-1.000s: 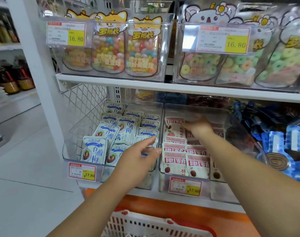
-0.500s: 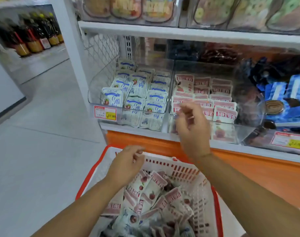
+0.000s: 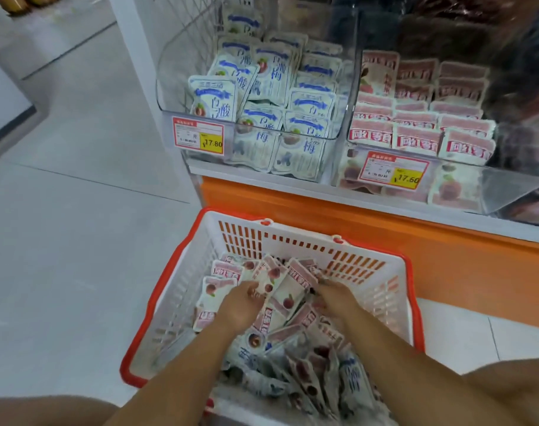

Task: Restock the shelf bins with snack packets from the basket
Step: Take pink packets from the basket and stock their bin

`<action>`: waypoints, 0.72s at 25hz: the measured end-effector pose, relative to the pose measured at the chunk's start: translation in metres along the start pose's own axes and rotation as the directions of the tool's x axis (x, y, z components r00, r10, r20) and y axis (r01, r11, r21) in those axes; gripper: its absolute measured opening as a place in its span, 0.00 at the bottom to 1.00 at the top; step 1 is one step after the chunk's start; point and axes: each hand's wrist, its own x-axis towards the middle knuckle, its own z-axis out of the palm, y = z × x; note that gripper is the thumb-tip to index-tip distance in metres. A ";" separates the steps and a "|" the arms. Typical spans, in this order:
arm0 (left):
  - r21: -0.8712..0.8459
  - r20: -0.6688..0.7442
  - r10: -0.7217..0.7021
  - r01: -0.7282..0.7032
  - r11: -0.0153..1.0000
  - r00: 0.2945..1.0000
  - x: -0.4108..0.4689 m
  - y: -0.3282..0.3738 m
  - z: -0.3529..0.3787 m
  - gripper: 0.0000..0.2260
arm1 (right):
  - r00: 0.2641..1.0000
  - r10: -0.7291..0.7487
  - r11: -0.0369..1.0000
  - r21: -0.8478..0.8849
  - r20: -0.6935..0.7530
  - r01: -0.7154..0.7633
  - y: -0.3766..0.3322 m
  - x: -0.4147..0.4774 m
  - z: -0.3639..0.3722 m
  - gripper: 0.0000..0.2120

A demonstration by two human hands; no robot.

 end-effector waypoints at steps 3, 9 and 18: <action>-0.091 0.006 -0.072 0.072 0.993 0.997 0.011 -0.006 0.003 0.21 | 0.995 0.091 0.982 0.165 0.037 -0.096 -0.002 0.016 0.020 0.04; -0.145 -0.027 -0.088 0.083 0.986 0.996 0.015 -0.009 0.009 0.20 | 0.996 0.017 0.979 0.203 -0.089 0.001 0.013 0.042 0.036 0.15; -0.287 -0.004 0.346 -0.333 0.898 0.938 -0.020 0.048 0.025 0.17 | 0.867 -0.496 0.868 -0.062 -0.050 0.493 -0.019 -0.050 0.012 0.17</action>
